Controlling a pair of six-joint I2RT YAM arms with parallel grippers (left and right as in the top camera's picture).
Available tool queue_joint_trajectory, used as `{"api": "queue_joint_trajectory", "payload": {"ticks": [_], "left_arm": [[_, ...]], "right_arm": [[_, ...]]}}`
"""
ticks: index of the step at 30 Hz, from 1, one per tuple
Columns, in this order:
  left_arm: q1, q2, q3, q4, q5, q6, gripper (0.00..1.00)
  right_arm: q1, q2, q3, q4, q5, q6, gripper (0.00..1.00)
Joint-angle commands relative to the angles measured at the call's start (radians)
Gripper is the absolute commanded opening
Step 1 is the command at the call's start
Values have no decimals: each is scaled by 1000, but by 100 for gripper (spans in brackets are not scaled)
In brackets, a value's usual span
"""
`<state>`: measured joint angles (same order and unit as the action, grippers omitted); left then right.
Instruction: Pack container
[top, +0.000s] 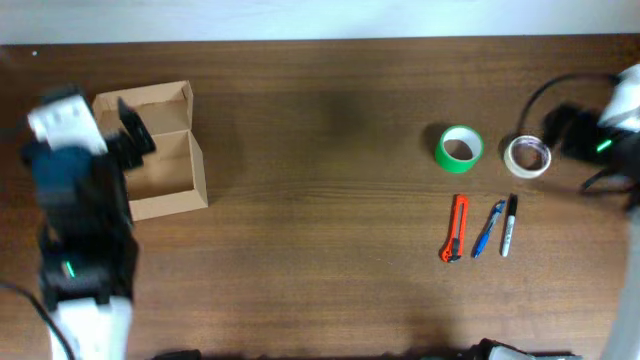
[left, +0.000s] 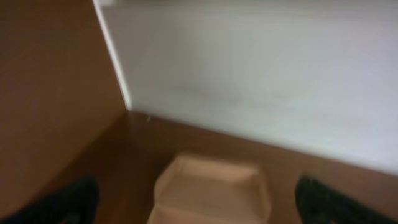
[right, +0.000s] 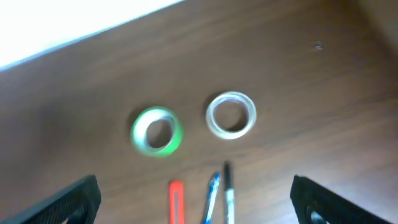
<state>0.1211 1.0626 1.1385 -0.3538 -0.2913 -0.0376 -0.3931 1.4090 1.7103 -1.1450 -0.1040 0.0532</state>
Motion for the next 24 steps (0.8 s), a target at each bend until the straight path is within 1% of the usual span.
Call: {"api": "queue_joint_trajectory", "payload": {"ticks": [1, 3, 5, 12, 17, 24], "left_arm": [[36, 181, 198, -136, 63, 17, 100], [47, 270, 282, -209, 79, 16, 100], [48, 337, 324, -245, 77, 17, 100], [48, 494, 327, -250, 80, 16, 100], [47, 536, 327, -252, 95, 16, 100], [47, 542, 327, -266, 144, 16, 100]], "right_arm": [[-94, 90, 150, -55, -40, 3, 99], [-150, 132, 188, -78, -43, 3, 99], [-205, 165, 193, -91, -46, 3, 99], [-342, 285, 193, -164, -73, 3, 99], [-388, 344, 193, -177, -73, 3, 99], [-393, 359, 193, -138, -73, 6, 99]]}}
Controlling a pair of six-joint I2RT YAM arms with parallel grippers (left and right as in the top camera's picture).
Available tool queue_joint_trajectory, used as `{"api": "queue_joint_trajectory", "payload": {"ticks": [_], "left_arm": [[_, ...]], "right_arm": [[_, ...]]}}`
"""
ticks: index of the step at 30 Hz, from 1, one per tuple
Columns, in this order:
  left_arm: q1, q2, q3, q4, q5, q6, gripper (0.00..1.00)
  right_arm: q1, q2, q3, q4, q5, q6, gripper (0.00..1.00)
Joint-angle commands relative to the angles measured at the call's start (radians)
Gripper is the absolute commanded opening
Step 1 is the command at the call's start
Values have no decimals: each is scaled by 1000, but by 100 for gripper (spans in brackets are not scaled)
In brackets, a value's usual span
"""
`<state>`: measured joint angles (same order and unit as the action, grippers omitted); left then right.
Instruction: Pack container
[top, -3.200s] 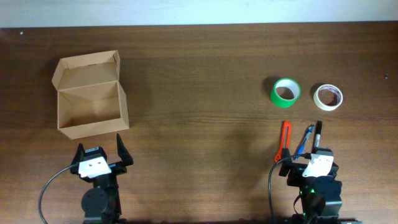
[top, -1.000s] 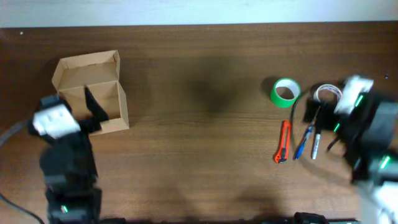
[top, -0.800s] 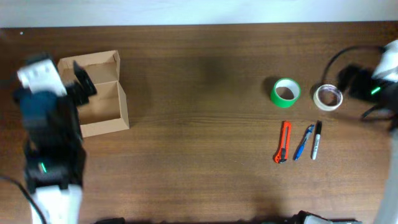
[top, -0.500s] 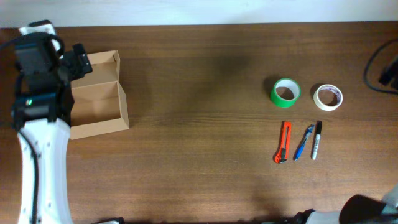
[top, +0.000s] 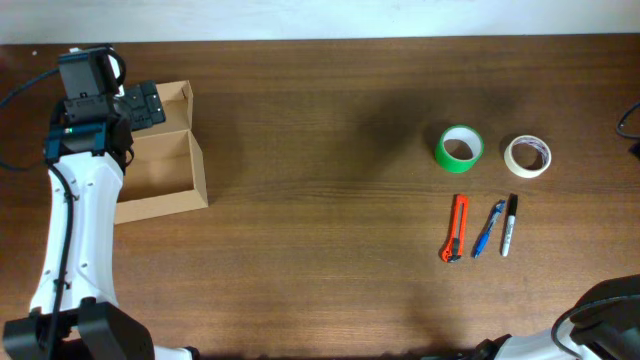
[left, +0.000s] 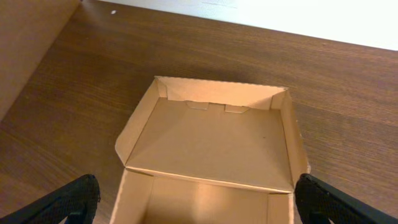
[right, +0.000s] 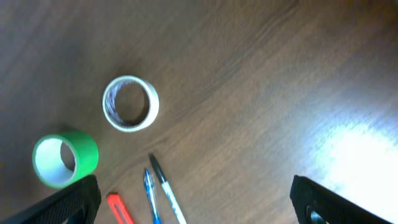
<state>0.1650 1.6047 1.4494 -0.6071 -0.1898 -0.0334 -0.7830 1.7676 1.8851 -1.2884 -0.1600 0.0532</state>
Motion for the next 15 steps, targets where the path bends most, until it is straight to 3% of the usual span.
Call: {"api": "queue_joint_trajectory", "payload": {"ticks": [1, 15], "left_arm": [[3, 0, 16, -40, 64, 11, 100], [2, 13, 10, -97, 404, 11, 100]], "right_arm": [[-3, 1, 18, 5, -16, 6, 99], [-3, 1, 18, 5, -16, 6, 99]]}}
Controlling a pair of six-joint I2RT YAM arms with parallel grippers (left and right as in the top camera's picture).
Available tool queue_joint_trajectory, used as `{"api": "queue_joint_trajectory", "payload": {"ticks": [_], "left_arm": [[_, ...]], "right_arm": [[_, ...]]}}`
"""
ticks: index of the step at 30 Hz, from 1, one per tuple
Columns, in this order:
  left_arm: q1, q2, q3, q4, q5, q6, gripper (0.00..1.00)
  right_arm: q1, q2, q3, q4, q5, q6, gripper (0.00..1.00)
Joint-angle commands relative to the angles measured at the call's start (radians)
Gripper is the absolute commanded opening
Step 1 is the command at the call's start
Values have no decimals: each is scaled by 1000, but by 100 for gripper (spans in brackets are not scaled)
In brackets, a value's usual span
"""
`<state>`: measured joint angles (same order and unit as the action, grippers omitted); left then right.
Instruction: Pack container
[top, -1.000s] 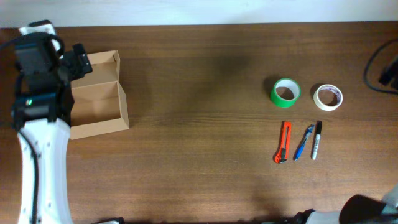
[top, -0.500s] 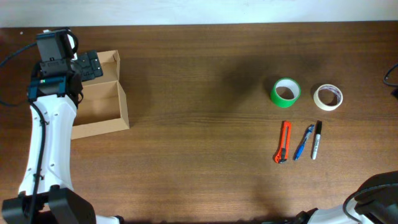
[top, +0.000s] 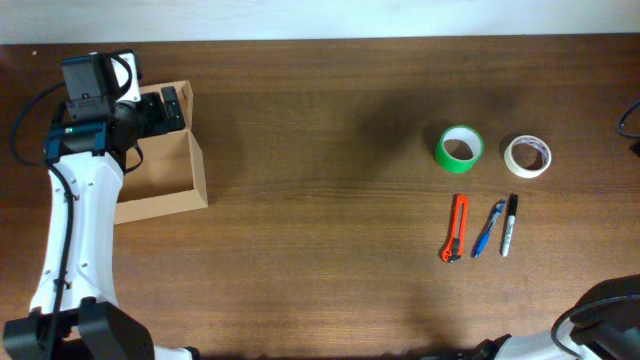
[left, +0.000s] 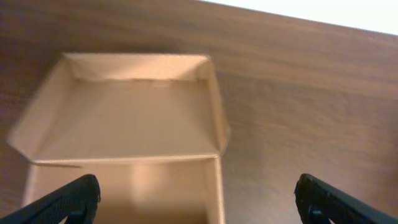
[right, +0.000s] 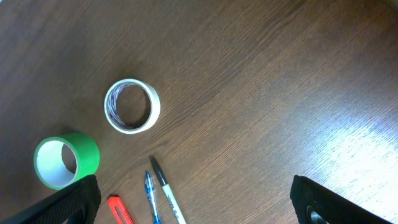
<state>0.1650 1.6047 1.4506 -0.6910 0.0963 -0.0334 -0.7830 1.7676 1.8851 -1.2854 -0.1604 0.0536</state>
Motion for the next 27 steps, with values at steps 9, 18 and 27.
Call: {"api": "queue_joint_trajectory", "payload": {"ticks": [9, 18, 27], "left_arm": [[-6, 15, 10, -110, 147, -32, 77], [-84, 37, 72, -413, -99, -86, 74], [-84, 291, 299, -545, -109, -107, 74]], "right_arm": [[-3, 1, 18, 2, -16, 6, 99], [-3, 1, 18, 2, -16, 6, 99], [-3, 1, 18, 2, -16, 6, 99]]}}
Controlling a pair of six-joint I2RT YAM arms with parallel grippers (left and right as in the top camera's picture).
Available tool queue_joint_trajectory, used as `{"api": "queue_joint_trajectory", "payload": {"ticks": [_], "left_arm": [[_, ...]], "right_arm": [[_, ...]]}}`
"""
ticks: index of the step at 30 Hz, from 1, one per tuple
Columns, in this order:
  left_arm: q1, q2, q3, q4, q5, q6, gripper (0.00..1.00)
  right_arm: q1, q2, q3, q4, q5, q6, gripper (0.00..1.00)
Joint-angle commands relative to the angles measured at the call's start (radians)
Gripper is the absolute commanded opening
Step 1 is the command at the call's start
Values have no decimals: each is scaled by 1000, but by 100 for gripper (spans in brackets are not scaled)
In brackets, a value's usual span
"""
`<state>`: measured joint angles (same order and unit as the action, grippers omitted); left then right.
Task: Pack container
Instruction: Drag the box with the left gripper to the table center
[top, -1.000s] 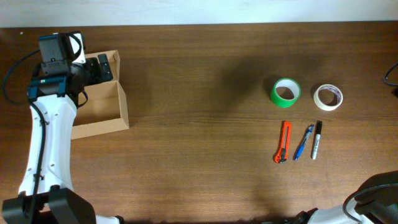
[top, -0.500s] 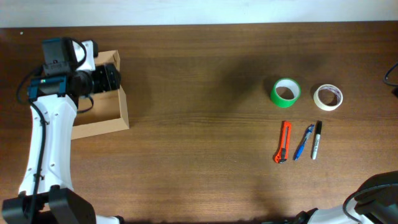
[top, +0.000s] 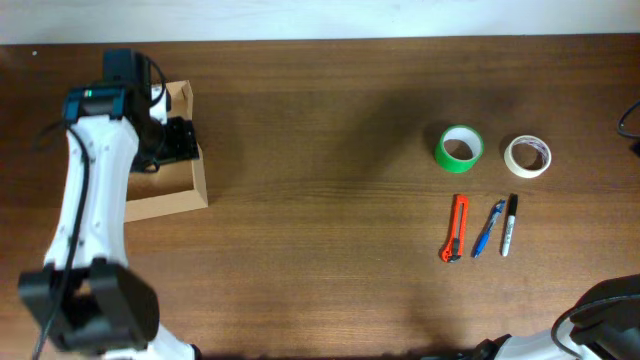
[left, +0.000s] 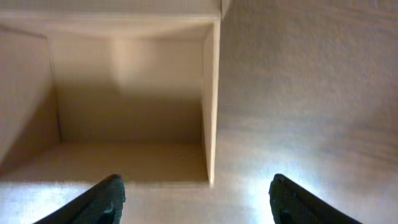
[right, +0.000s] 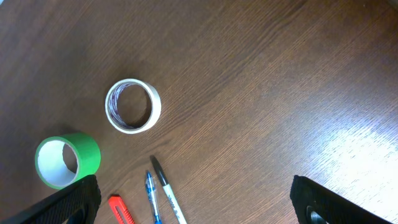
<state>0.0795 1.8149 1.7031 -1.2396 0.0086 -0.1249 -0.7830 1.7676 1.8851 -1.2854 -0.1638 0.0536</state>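
Note:
The open cardboard box (top: 150, 165) stands at the table's far left, its lid flap folded back. My left gripper (top: 176, 140) hangs open low over the box's right wall (left: 211, 106), one finger (left: 102, 200) on the inside and the other outside. Across the table lie a green tape roll (top: 459, 148), a white tape roll (top: 527, 156), an orange box cutter (top: 456, 228), a blue pen (top: 489, 228) and a black marker (top: 508, 224). My right gripper (right: 205, 205) is open and empty, high above them, with the white tape (right: 132, 106) and green tape (right: 67, 160) below it.
The box interior (left: 124, 130) holds nothing. A dark wooden table (top: 320, 250) carries everything. A pale wall runs along the table's far edge. A black cable (top: 630, 118) shows at the right edge.
My left gripper has moved from over the lid flap's right corner to low over the box's right wall, nearer the box. The right gripper and the items have not moved.
First both arms were blurred, the left by the box and the right close to the white tape. Then the left gripper was over the lid flap and the right had gone from the overhead view. The left was then over the flap's right corner, now at the right wall.

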Motion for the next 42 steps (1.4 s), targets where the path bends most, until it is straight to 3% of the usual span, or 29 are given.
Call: {"api": "queue_joint_trajectory", "payload": {"ticks": [1, 4, 7, 13, 16, 17, 27, 38, 42], "left_arm": [[2, 113, 64, 10, -11, -13, 74], [2, 197, 105, 13, 8, -1, 72], [2, 250, 110, 13, 13, -1, 61], [2, 308, 110, 16, 14, -2, 31], [0, 318, 110, 16, 14, -2, 6], [-1, 318, 110, 17, 14, -2, 2], [-68, 317, 175, -33, 13, -65, 2], [-366, 317, 679, -243, -124, -233, 2], [-480, 317, 755, -276, -164, -344, 2]], "right_arm": [[-3, 1, 18, 2, -13, 6, 99], [-3, 1, 18, 2, -13, 6, 99], [-3, 1, 18, 2, -13, 6, 99], [-3, 1, 18, 2, -13, 6, 99], [-3, 1, 18, 2, -13, 6, 99], [-3, 1, 18, 2, -13, 6, 99], [-3, 1, 18, 2, -13, 6, 99], [-3, 1, 18, 2, -13, 6, 99], [-3, 1, 18, 2, -13, 6, 99]]}}
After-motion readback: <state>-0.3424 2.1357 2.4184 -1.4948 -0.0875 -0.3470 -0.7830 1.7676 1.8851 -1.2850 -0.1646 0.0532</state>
